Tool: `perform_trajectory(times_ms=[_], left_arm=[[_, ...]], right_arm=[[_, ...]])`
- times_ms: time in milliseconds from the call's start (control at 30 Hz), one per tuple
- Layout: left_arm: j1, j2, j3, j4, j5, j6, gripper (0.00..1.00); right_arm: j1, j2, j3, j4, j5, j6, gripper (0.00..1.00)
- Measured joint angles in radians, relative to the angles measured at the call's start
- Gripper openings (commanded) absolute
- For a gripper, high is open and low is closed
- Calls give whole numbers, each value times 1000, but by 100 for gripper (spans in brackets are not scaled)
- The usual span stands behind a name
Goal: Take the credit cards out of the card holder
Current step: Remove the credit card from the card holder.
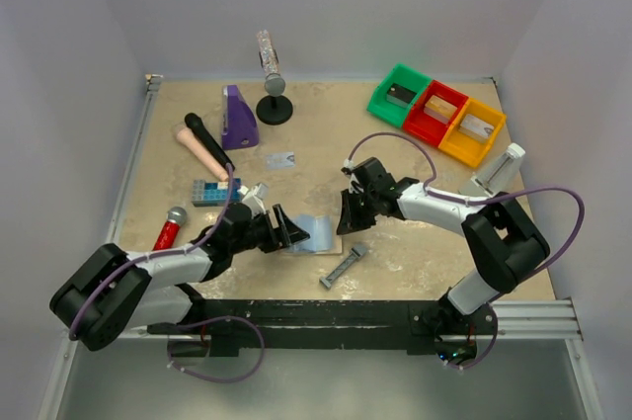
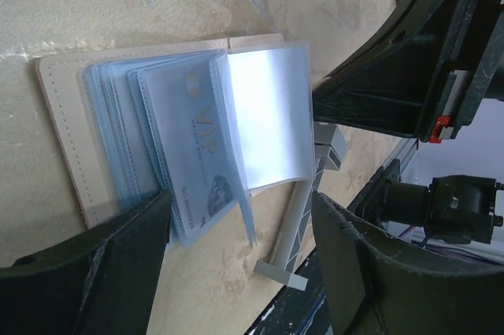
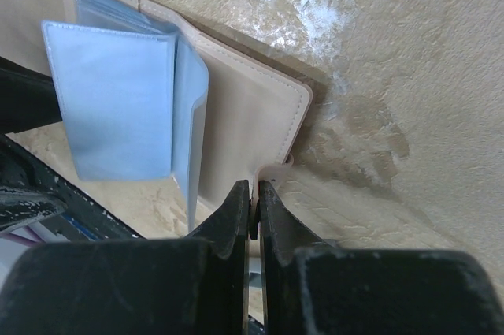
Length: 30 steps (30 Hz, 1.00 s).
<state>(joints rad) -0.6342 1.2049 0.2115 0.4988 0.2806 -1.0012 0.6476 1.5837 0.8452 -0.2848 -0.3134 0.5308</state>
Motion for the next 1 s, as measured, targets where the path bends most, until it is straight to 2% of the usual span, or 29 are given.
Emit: perform_trajectory(times_ms=[600,1000], left_arm=[[-10,-34,0,4,7,18,75],[-23,8,47,-13,19,31,74]], right_arm=[[0,0,2,-6,0,0,0],[0,0,3,-7,-1,-1,0]])
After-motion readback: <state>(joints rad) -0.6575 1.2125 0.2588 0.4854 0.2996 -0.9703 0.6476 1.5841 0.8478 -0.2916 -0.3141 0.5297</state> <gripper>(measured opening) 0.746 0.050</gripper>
